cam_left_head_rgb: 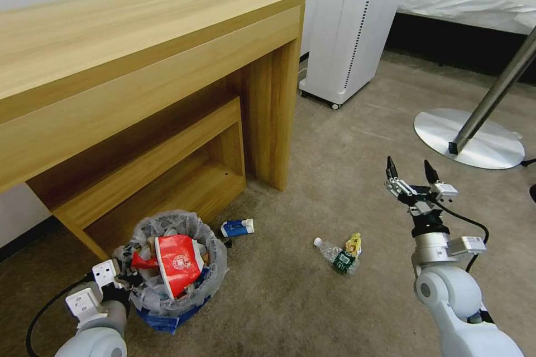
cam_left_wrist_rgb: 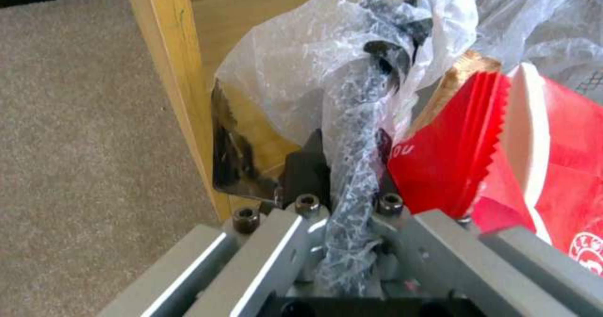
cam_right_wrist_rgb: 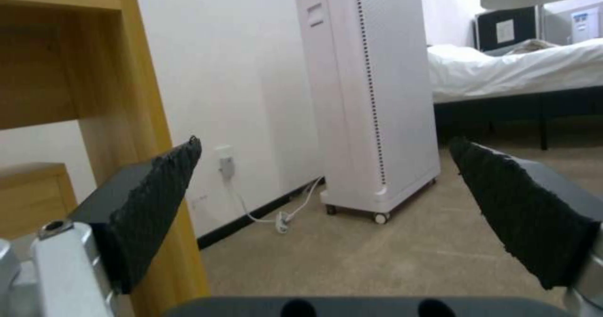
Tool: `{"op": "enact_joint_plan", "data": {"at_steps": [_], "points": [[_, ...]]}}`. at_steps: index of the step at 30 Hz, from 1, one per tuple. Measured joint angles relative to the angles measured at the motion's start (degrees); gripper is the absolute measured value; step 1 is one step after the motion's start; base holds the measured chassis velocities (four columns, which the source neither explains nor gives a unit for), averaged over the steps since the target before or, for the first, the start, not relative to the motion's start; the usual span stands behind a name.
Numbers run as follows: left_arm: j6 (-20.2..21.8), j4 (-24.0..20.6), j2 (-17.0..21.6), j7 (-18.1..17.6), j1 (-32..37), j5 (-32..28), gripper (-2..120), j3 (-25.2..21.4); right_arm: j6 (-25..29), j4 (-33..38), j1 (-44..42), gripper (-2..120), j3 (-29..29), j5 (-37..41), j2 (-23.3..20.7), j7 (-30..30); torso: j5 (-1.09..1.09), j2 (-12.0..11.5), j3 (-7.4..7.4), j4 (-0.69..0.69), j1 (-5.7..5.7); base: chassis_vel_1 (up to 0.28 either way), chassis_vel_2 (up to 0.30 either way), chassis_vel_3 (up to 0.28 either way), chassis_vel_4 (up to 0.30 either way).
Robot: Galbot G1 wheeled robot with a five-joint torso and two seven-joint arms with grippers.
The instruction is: Pick up the trash bin and place the garbage on the floor into it.
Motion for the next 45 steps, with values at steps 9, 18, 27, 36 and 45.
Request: {"op": "enact_joint_plan", "data": {"at_steps": [9, 18, 27, 36, 45], "points": [[4.39, -4.69, 1.87, -0.64, 3.79, -2.89, 0, 1.18, -0.90, 0.22, 0.07, 100, -0.09, 1.09, -1.37, -0.33, 0.01, 0.00, 0.00, 0.01, 0.00, 0.000, 0.000, 0.000, 0.000], [8.32, -8.92, 3.28, -2.41, 5.76, -10.32, 0, 1.72, -0.97, -0.22, 0.26, 100, -0.31, 1.85, -2.36, -1.86, 0.00, 0.00, 0.00, 0.01, 0.00, 0.000, 0.000, 0.000, 0.000], [9.82, -10.39, 6.70, -4.42, 6.98, -15.78, 0, 1.69, -0.35, -0.61, -0.09, 100, -1.19, 2.48, -3.96, -3.83, -0.01, 0.00, 0.01, 0.00, 0.00, 0.000, 0.000, 0.000, 0.000], [10.12, -10.77, 8.39, -5.17, 7.49, -18.62, 0, 1.72, 0.13, -0.40, -0.76, 100, -1.01, 2.59, -3.75, -4.57, 0.00, 0.00, 0.01, 0.00, 0.00, 0.000, 0.000, 0.000, 0.000], [10.15, -10.21, 10.76, -5.73, 7.82, -20.22, 0, 1.71, 0.65, -0.18, -1.62, 100, -0.72, 2.12, -3.88, -4.82, -0.01, 0.00, 0.01, 0.00, 0.00, 0.000, 0.000, 0.000, 0.000]]}}
